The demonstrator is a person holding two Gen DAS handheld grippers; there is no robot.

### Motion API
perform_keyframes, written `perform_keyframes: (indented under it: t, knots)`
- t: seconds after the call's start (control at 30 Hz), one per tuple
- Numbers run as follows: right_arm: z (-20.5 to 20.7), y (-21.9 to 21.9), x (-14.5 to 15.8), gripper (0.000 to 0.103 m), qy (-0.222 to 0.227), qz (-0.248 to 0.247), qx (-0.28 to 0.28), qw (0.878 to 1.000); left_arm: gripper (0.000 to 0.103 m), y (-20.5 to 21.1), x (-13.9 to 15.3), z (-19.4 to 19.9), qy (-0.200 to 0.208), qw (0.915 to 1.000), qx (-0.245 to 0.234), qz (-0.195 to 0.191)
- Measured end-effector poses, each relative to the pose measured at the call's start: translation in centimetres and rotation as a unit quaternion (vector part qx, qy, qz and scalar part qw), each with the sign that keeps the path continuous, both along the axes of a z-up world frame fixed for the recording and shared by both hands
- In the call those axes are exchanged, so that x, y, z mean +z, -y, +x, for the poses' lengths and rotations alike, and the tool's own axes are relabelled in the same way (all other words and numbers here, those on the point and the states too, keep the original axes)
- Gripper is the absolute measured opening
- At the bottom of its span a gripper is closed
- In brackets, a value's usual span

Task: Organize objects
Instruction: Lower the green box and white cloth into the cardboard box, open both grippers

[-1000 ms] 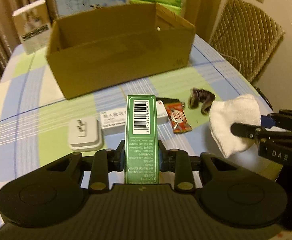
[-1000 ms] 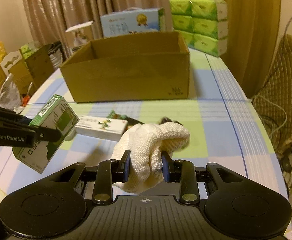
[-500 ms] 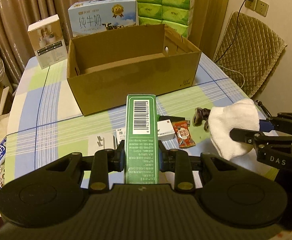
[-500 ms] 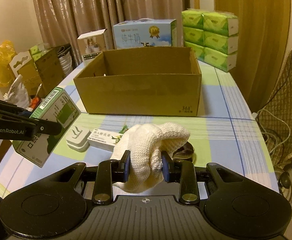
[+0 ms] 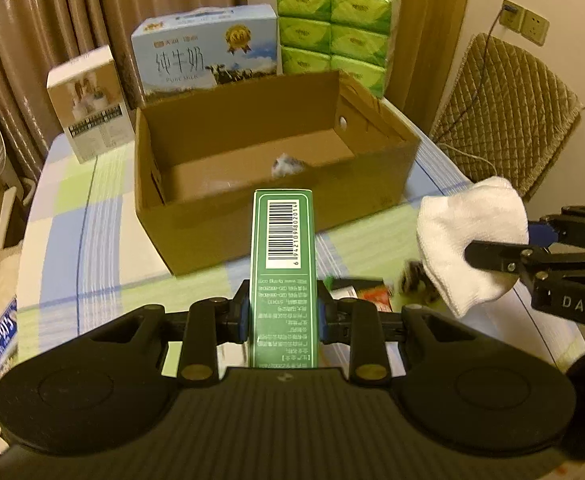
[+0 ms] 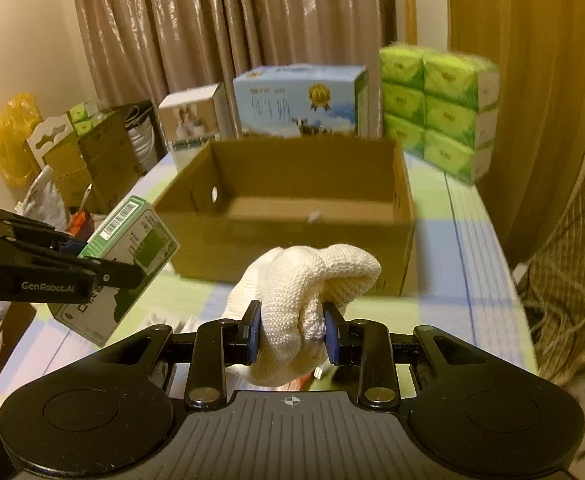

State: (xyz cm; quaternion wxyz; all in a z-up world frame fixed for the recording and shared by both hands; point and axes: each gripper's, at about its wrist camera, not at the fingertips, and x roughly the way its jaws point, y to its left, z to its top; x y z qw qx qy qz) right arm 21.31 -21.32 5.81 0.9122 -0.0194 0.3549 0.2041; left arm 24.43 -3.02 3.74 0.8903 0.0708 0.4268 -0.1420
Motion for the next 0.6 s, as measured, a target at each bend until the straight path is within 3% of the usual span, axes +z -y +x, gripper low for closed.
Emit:
perform_keyframes:
  t: [0.3, 0.6]
  knots:
    - [9.8, -0.6, 4.2, 0.028, 0.023, 0.001, -0.01, 1.0, 0.025, -0.8, 3.2, 6.7, 0.028, 0.9993, 0.018, -0.016]
    - [16.6, -1.3, 2.2, 0.028, -0.006, 0.005, -0.025, 1.0, 0.025, -0.9, 2.6, 13.9, 0.024, 0.9985, 0.038, -0.031]
